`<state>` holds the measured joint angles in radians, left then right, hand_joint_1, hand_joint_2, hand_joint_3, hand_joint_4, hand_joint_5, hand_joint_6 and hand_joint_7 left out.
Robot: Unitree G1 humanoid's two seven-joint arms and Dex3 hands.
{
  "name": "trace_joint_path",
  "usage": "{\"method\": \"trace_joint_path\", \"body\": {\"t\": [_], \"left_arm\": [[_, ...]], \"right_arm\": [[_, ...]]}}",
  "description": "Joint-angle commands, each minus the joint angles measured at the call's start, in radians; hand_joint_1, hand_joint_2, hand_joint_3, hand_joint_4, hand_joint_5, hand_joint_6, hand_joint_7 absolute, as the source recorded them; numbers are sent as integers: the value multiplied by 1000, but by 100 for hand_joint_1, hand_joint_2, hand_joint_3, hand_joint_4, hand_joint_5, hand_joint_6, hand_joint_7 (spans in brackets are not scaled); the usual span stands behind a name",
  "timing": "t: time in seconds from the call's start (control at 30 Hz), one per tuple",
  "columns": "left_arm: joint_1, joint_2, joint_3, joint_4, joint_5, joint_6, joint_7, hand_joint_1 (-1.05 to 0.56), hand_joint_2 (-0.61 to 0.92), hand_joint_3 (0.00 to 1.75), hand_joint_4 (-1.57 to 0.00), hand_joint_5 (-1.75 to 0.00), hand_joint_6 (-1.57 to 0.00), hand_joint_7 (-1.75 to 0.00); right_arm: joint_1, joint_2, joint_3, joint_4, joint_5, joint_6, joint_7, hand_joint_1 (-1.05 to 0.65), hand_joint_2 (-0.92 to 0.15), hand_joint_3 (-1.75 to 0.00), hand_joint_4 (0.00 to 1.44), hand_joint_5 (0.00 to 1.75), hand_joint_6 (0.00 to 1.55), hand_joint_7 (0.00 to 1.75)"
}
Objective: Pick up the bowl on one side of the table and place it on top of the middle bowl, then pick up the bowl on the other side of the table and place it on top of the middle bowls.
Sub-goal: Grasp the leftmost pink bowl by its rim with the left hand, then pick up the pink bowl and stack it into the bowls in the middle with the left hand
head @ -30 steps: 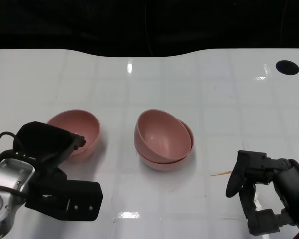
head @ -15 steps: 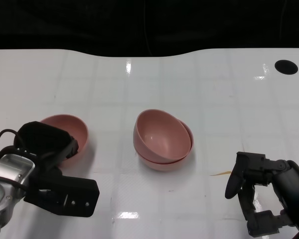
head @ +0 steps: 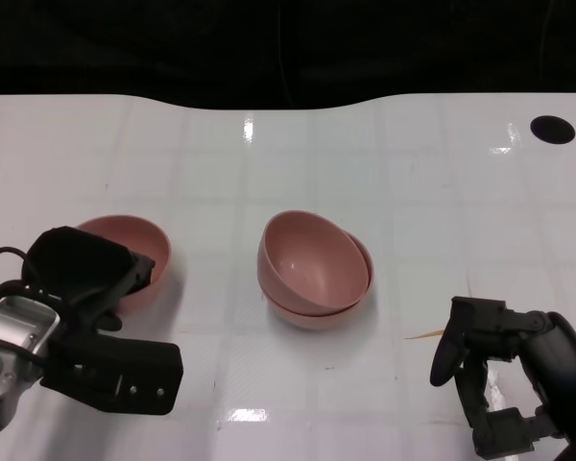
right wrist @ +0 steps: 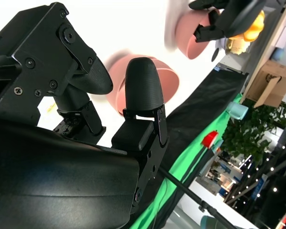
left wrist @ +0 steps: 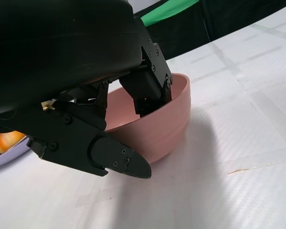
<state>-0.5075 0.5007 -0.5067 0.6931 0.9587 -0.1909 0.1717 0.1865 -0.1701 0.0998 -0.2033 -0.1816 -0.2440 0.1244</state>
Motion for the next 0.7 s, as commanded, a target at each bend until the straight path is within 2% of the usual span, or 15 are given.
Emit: {"method": "trace_joint_path", "body": {"t": [0.03, 0.1, 0.17, 0.23, 0.3, 0.43, 0.6, 0.7], "left_arm": [[-22, 11, 15, 12, -33, -19, 35, -26, 92, 17, -74, -175, -70, -129], [-21, 19, 18, 3, -42, -30, 49, -27, 92, 13, -75, -175, -71, -121], [-19, 27, 19, -10, -42, -31, 53, -28, 92, 12, -75, -175, -75, -103], [-13, 34, 26, -28, -47, -31, 57, -29, 92, 13, -76, -175, -87, -71], [-5, 41, 34, -54, -50, -21, 43, -30, 92, 14, -73, -175, -91, -57], [11, 54, 46, -111, -57, -9, 17, -31, 92, 12, -72, -175, -95, -42], [24, 72, 57, -170, -66, -3, 10, -30, 92, 6, -76, -146, -108, -19], [34, 81, 65, -222, -64, 7, -5, -29, 91, 2, -76, -149, -113, -15]], "right_arm": [[-9, -2, -7, 11, 4, -15, -9, 2, -19, -165, 92, 175, 83, 153], [-10, -2, -7, 11, 2, -16, -10, 2, -19, -165, 92, 175, 83, 153], [-11, -2, -8, 12, 4, -17, -9, 2, -19, -165, 92, 175, 83, 152], [-12, -3, -9, 10, 9, -14, -5, 2, -19, -165, 92, 175, 83, 152], [-10, -5, -10, 4, 11, -6, -2, 2, -19, -165, 92, 175, 83, 152], [-9, -7, -14, 3, 12, -9, -2, 2, -19, -165, 92, 175, 83, 152], [-10, -7, -16, 1, 15, -5, 4, 2, -19, -165, 92, 175, 83, 152], [-6, -8, -18, -8, 16, 0, 7, 2, -19, -165, 92, 175, 83, 152]]}}
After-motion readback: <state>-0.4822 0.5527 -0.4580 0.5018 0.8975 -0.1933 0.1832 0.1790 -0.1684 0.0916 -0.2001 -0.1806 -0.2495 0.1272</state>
